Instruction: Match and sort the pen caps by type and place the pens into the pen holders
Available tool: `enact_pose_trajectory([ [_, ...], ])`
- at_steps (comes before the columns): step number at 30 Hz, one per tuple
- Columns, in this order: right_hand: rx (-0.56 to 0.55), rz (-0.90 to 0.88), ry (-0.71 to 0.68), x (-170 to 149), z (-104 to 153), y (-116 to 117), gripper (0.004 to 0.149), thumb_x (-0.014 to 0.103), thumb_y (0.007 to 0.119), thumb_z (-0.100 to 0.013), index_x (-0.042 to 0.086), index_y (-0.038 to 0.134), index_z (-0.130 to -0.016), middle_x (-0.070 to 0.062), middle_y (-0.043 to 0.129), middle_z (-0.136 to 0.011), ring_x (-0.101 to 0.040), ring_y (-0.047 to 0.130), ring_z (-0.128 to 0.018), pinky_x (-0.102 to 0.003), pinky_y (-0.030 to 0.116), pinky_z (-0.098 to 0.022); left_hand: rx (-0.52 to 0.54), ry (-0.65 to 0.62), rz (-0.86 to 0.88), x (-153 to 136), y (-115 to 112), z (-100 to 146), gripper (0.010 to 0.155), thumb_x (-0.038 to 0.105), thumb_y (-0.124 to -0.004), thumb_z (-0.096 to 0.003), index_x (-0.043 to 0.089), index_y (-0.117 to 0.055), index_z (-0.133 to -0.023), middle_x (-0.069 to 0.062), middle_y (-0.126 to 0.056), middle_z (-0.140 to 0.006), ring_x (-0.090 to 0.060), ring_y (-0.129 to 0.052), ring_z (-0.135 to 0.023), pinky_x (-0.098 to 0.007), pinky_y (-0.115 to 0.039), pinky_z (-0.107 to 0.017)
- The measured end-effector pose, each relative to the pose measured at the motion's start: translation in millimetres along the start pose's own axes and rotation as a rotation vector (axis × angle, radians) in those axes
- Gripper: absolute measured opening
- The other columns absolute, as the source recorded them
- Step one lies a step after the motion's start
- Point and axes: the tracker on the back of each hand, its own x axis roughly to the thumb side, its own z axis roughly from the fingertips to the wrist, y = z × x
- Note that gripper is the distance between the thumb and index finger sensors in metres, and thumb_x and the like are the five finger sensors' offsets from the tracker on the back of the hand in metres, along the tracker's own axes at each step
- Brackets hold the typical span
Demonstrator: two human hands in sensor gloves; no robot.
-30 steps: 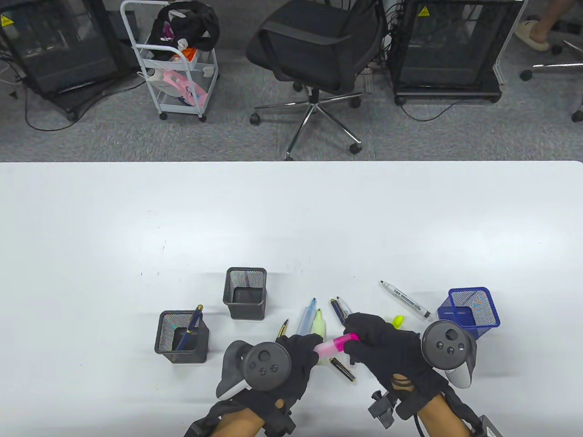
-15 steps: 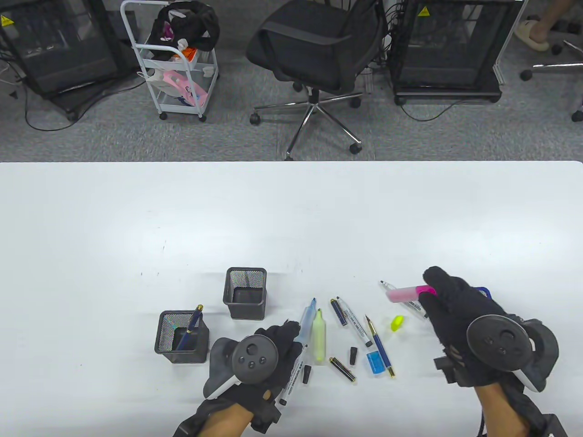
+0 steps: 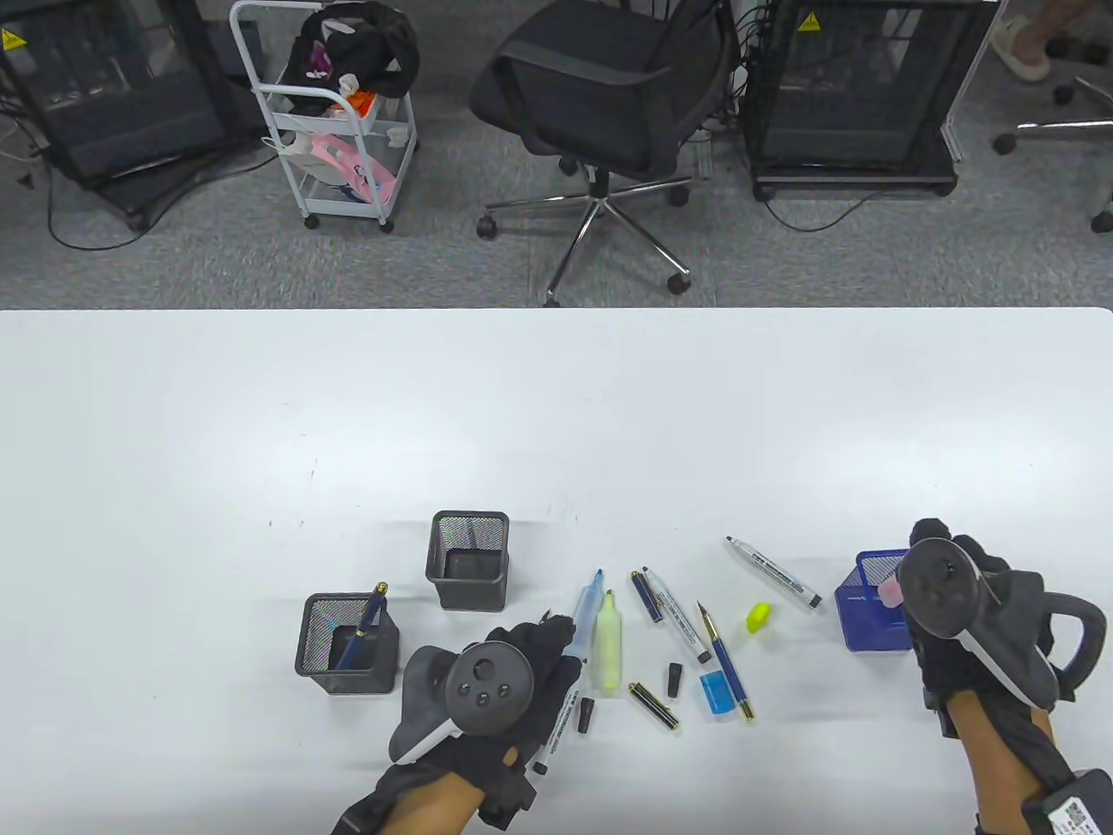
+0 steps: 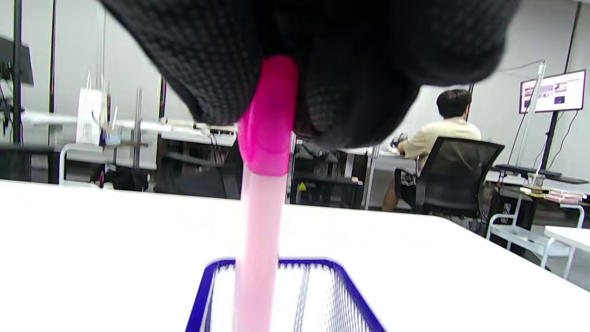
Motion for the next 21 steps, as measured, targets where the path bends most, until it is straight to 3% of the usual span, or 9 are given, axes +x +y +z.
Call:
enact_pose_trajectory([
  [4,0.078,0.038,-0.010,6,-3,27,0.052,0.036,0.094,-0.041,0.012,0.083,-0.086,-0.019,0.102,-0.068,-0.026,0.108,-0.039,-0.036,0.092,-0.030,-0.013,0.003,-0.004,0,-1,0,0.057,0.040,-0.069,-0.0502,0.011,-0.075,-0.099,-0.022,-0.092,-0.083,-0.038,-0.099,-0.057,-0.068,-0.075,-0.051],
  [12,0.187,0.044,-0.004,6,-4,46,0.051,0.038,0.091,-0.042,0.012,0.083,-0.086,-0.017,0.104,-0.067,-0.027,0.107,-0.041,-0.036,0.092,-0.031,-0.028,0.006,-0.009,0,-1,-1,0.057,0.041,-0.069,-0.0502,0.011,-0.075,-0.099,-0.022,-0.092,-0.084,-0.039,-0.099,-0.059,-0.068,-0.074,-0.051],
  [16,0.175,0.080,-0.002,6,-4,39,0.053,0.040,0.091,-0.042,0.012,0.082,-0.087,-0.018,0.103,-0.069,-0.027,0.107,-0.042,-0.036,0.092,-0.031,-0.031,0.009,-0.010,0,-2,-1,0.057,0.041,-0.070,-0.0502,0.011,-0.075,-0.099,-0.022,-0.091,-0.085,-0.039,-0.099,-0.059,-0.069,-0.074,-0.051],
  [21,0.024,0.037,-0.032,23,0,5,0.058,0.039,0.092,-0.041,0.011,0.079,-0.090,-0.020,0.096,-0.076,-0.031,0.106,-0.048,-0.038,0.091,-0.034,-0.021,0.012,-0.006,-1,-1,-2,0.057,0.041,-0.070,-0.0502,0.011,-0.075,-0.099,-0.022,-0.091,-0.085,-0.039,-0.099,-0.059,-0.069,-0.074,-0.052],
])
